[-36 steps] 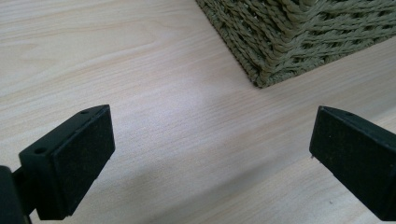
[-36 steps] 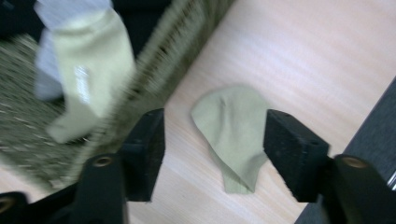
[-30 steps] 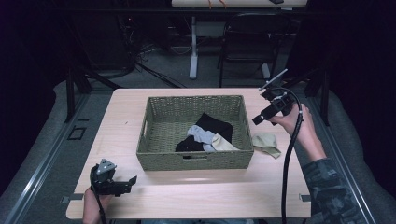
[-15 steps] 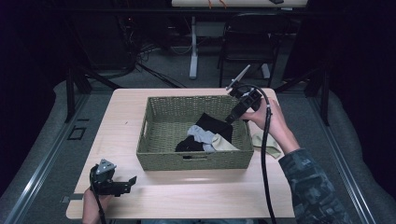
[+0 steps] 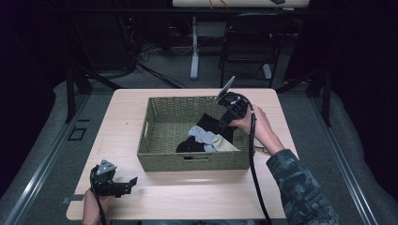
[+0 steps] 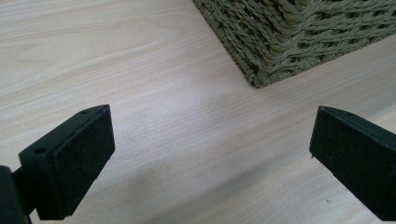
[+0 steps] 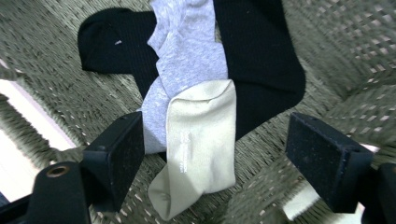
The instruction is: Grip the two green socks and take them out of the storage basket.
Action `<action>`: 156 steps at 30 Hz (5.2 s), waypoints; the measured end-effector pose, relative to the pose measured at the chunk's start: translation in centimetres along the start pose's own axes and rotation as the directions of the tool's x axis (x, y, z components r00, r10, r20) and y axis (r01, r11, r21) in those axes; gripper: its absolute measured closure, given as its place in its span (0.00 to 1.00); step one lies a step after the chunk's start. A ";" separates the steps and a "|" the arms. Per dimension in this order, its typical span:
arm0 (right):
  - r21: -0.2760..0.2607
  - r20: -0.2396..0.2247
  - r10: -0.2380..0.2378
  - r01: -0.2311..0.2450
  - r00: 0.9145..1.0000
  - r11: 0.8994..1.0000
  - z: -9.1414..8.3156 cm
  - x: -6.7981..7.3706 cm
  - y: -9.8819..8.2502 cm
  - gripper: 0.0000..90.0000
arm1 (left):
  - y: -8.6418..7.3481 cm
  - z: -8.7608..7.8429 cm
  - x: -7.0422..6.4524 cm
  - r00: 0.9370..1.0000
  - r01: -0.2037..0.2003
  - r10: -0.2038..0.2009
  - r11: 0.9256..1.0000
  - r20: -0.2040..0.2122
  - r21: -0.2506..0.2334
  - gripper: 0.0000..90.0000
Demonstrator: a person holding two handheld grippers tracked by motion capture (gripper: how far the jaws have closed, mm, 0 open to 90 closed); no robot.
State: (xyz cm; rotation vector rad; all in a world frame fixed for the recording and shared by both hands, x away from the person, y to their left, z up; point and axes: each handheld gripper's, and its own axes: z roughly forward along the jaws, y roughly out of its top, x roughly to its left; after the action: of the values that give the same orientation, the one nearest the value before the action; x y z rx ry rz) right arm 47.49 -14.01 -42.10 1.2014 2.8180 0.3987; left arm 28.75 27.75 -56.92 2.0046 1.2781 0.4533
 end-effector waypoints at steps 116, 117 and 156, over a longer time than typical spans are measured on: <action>-0.203 0.133 -0.037 0.064 0.990 0.977 -10.8 2.4 2.6 0.95 | -0.3 -0.4 0.0 1.000 -0.002 0.002 1.000 0.002 0.000 0.00; -0.209 0.134 -0.034 0.062 0.990 0.976 -11.0 2.5 2.6 0.95 | -0.3 -0.5 0.0 1.000 -0.003 0.003 1.000 0.003 0.005 0.00; -0.351 0.223 0.137 -0.052 0.965 0.935 -20.1 -3.0 -4.7 0.95 | -0.2 -0.4 -0.3 1.000 -0.002 0.002 1.000 -0.003 0.002 0.00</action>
State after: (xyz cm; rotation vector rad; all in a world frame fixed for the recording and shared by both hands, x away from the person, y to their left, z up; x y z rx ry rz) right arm 43.27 -23.58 -24.03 1.2166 2.3646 0.6650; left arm 28.23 27.70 -56.80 2.0075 1.2791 0.4559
